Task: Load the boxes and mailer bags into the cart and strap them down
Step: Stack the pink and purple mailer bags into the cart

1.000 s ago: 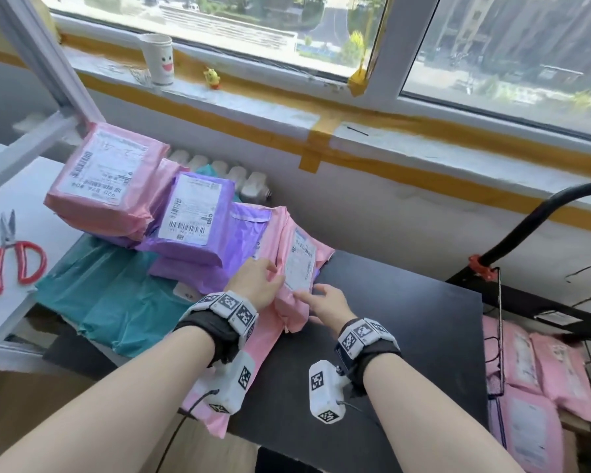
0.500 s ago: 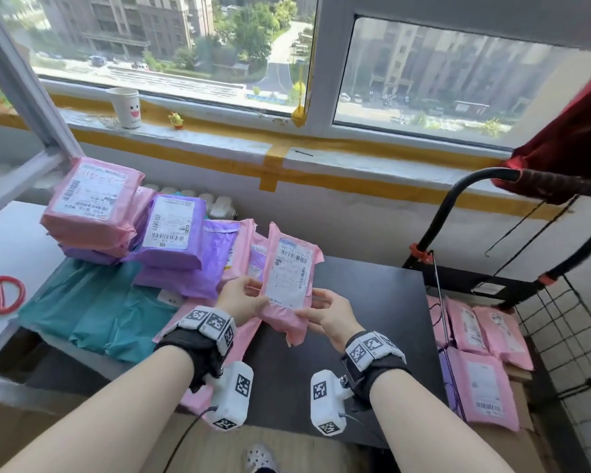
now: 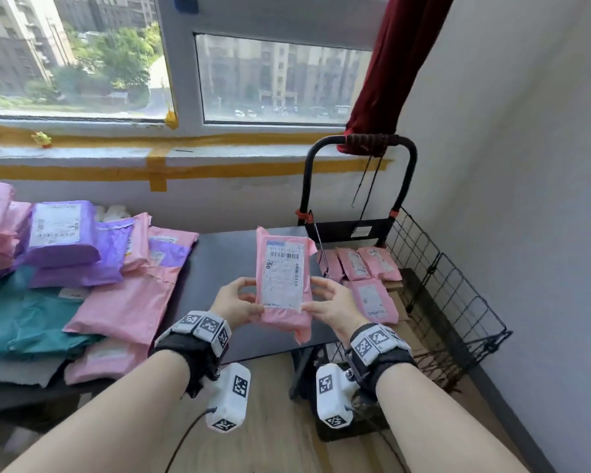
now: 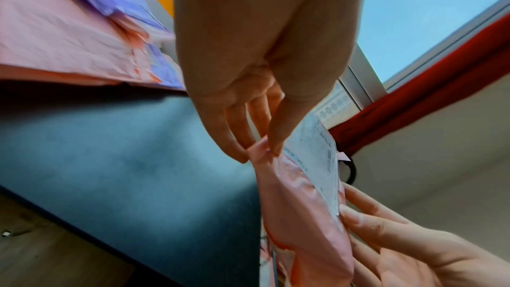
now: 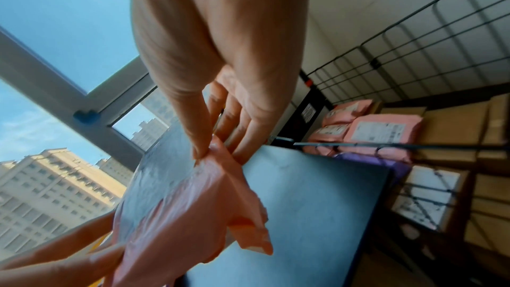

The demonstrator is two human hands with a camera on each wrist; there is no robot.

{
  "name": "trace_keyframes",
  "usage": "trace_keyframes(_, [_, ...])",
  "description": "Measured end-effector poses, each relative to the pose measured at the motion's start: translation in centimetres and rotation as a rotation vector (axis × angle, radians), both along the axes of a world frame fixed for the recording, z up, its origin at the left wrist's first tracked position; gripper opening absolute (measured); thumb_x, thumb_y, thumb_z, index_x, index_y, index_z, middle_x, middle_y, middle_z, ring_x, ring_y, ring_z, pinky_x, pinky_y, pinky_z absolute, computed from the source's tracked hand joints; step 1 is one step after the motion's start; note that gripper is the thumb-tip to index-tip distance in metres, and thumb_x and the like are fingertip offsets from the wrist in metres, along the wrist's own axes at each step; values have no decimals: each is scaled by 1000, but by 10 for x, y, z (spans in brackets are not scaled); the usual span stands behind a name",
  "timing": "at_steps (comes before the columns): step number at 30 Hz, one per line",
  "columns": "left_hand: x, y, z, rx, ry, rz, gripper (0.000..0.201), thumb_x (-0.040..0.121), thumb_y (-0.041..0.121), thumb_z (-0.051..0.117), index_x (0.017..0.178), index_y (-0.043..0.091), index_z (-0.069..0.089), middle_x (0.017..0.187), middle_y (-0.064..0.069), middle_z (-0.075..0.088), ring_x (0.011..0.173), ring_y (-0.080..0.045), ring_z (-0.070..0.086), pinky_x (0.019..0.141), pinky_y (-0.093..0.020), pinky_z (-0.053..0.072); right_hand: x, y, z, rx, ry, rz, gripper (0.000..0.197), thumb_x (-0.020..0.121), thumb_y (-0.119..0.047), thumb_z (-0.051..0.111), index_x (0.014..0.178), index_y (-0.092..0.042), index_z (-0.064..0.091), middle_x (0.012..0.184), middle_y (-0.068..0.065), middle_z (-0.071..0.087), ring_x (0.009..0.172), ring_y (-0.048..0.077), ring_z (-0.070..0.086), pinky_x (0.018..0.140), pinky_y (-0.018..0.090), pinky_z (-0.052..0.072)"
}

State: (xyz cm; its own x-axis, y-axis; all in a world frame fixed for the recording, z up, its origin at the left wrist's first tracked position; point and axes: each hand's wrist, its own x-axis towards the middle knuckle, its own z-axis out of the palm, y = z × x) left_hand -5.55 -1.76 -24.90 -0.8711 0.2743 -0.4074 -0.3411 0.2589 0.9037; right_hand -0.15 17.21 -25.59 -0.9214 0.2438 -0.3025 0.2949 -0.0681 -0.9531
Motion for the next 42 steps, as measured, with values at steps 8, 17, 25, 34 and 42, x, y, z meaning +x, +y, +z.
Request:
trace_keyframes(8, [15, 122, 6, -30, 19, -202, 57, 79, -11, 63, 127, 15, 50, 87, -12, 66, 83, -28, 63, 81, -45, 54, 41, 113, 0, 88, -29, -150, 73, 70, 16, 71, 135, -7, 46, 124, 13, 58, 113, 25, 58, 81, 32, 56])
trace_keyframes(17, [-22, 284, -34, -7, -69, -94, 40, 82, -8, 62, 118, 9, 59, 84, -12, 67, 77, -26, 64, 70, -35, 57, 10, 270, -26, 176, -132, -71, 72, 72, 15, 69, 136, -10, 46, 126, 12, 57, 103, 17, 58, 62, 22, 56])
trace_keyframes(25, [-56, 404, -95, -65, -163, -11, 41, 81, -14, 59, 117, 6, 57, 76, -10, 60, 64, -20, 56, 54, -24, 53, -46, 395, -74, 321, -249, 67, 68, 70, 14, 70, 130, -12, 51, 112, 4, 60, 110, 16, 57, 87, 31, 52])
trace_keyframes(34, [-101, 471, -215, -190, -327, 13, 39, 78, -14, 61, 110, 8, 62, 71, -7, 56, 61, -21, 55, 54, -28, 51, -97, 449, -181, 360, -494, 70, 60, 75, 11, 66, 129, -11, 51, 119, 7, 60, 105, 12, 56, 66, 13, 46])
trace_keyframes(42, [-132, 512, -311, -258, -425, -70, 41, 77, -11, 64, 112, 9, 61, 72, -4, 57, 70, -24, 57, 74, -39, 55, -128, 472, -273, 357, -690, -52, 57, 79, 11, 62, 128, -15, 52, 117, 5, 63, 99, 15, 59, 68, 20, 49])
